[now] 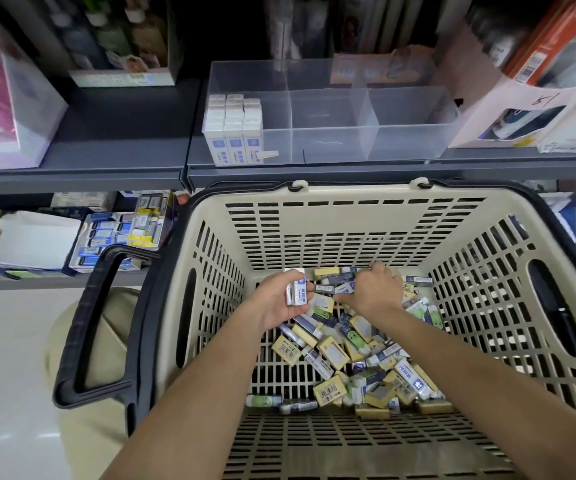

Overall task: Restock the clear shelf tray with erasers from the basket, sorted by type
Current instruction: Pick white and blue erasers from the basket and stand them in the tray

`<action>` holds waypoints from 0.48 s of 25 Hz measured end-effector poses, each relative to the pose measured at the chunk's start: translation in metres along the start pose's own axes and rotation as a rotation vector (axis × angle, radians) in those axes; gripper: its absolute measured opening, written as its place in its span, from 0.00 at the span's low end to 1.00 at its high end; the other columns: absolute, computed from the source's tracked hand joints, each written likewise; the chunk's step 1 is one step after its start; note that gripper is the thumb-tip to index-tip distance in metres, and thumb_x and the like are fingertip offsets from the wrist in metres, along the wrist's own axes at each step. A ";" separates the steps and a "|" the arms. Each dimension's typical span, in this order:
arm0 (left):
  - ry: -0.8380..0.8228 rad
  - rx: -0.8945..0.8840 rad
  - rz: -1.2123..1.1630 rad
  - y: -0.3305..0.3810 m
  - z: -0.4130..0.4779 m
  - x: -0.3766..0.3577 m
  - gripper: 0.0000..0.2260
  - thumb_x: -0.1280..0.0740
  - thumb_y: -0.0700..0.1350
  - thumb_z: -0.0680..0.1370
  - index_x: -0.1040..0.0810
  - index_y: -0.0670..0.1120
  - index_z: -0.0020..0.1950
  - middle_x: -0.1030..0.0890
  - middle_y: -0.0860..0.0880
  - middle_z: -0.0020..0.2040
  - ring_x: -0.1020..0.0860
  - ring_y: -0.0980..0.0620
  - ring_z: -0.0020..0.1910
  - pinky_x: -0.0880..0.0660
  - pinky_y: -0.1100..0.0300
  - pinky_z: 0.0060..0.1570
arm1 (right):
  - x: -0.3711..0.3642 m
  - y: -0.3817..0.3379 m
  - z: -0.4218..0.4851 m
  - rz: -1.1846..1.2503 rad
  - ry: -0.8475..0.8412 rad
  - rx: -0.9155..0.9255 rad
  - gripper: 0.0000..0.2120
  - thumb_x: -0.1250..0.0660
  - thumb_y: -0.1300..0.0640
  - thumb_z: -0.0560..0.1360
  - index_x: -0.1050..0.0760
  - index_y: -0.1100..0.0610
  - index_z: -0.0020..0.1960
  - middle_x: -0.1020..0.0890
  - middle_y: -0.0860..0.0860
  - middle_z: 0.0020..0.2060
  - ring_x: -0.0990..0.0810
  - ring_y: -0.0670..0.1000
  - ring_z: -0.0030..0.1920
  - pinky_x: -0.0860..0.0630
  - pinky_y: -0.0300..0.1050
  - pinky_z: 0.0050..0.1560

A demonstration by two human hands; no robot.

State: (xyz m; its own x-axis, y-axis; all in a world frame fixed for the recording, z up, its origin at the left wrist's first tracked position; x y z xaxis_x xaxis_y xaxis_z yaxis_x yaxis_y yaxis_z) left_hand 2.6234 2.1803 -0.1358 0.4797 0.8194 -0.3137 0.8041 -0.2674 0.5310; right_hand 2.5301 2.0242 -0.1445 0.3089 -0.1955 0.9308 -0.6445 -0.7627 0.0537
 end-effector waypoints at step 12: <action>-0.126 0.004 0.053 -0.004 0.005 -0.002 0.11 0.31 0.47 0.75 0.22 0.44 0.55 0.18 0.45 0.48 0.20 0.48 0.45 0.21 0.53 0.44 | 0.054 -0.002 -0.021 0.947 -0.335 0.324 0.02 0.30 0.59 0.73 0.23 0.53 0.44 0.17 0.49 0.34 0.19 0.48 0.36 0.23 0.49 0.46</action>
State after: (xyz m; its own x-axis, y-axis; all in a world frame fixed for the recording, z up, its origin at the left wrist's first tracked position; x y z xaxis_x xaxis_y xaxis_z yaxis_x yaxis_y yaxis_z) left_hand 2.6217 2.1773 -0.1414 0.5615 0.7339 -0.3822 0.7778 -0.3103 0.5466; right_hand 2.5333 2.0281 -0.0869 -0.0140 -0.9198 0.3921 -0.5212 -0.3280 -0.7879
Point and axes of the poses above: each hand's wrist, its own z-axis towards the middle knuckle, its own x-axis out of the back of the hand, y = z × x, the point moved 2 cm from there along z, towards the middle knuckle
